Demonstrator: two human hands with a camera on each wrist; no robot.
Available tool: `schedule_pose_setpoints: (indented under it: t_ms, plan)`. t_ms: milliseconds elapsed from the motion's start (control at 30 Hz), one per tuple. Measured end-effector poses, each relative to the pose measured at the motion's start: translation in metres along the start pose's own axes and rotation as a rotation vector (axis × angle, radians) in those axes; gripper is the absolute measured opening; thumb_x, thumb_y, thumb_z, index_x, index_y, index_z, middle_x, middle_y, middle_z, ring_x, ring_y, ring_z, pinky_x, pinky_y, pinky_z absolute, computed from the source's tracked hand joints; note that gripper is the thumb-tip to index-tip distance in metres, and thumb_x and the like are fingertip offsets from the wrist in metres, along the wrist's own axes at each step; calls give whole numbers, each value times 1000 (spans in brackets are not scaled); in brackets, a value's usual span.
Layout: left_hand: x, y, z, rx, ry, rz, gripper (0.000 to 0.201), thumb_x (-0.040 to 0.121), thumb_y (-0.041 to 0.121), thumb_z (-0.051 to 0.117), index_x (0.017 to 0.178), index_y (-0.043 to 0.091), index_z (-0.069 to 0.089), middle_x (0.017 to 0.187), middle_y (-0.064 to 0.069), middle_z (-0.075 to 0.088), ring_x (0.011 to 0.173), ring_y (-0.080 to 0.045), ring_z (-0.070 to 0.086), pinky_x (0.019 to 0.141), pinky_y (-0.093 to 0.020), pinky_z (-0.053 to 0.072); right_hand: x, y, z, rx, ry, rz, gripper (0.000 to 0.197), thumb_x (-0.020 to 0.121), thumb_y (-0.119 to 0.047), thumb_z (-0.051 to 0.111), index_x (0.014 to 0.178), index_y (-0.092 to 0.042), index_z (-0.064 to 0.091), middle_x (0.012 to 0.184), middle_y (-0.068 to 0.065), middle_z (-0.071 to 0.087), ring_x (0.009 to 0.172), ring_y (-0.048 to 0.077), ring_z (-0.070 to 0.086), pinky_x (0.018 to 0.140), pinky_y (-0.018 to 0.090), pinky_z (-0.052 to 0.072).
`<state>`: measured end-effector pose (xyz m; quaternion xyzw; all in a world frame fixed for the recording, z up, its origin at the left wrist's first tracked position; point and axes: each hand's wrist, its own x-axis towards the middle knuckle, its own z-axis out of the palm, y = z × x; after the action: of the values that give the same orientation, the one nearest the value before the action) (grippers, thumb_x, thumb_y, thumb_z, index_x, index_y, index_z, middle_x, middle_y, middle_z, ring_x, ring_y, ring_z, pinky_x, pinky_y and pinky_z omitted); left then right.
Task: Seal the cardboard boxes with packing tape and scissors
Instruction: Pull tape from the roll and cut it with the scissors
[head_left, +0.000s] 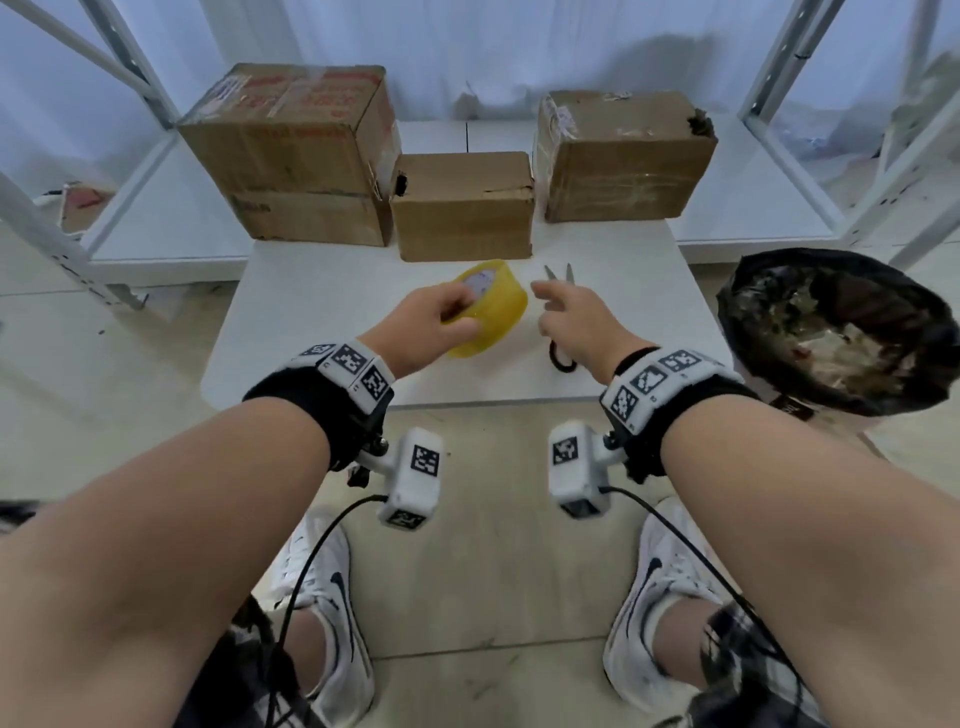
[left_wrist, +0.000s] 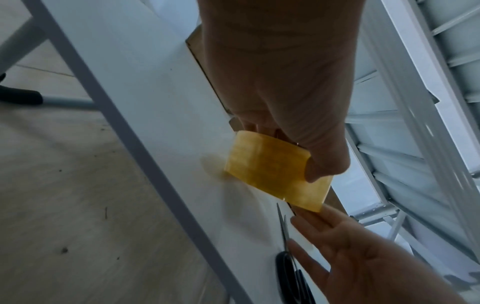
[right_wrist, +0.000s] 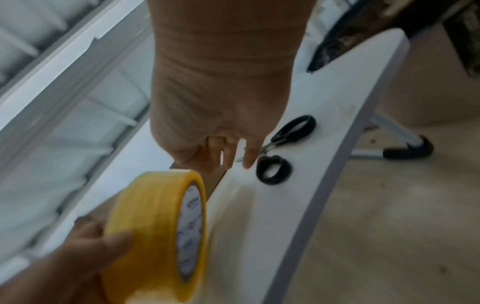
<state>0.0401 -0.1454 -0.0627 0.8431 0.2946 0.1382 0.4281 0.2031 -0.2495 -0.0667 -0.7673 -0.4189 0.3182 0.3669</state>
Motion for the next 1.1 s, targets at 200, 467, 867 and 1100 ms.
schedule_pose_setpoints:
  t_ms: [200,467,867,1100]
  plan:
    - [-1,2,7,-27,65,-30,13,85,8,60,94,-1,61,83,-11,56,76,-19,49,74,-39,47,-7,-11,9,262,72,14,55,82,4,54,135,-5,49,122,10,59,109,17,57,100,35,48]
    - [4,14,14,-40,99,-40,17,90,18,63,95,2,61,89,-13,61,79,-26,56,79,-40,49,-13,-3,12,58,189,-165,43,87,-9,60,129,-15,57,116,1,53,103,14,51,87,26,45]
    - [10,33,13,-175,216,-101,28,93,28,61,100,2,70,95,-14,68,81,-16,58,77,-33,50,-14,-6,18,-80,234,-373,52,87,-19,66,136,-10,51,136,5,52,126,16,46,108,32,39]
    - [21,44,-6,-462,147,-374,21,95,24,57,93,5,67,78,-6,61,71,-19,57,64,-29,49,-8,-25,10,-290,76,-412,74,80,-35,75,142,-11,42,143,6,44,133,19,38,112,30,29]
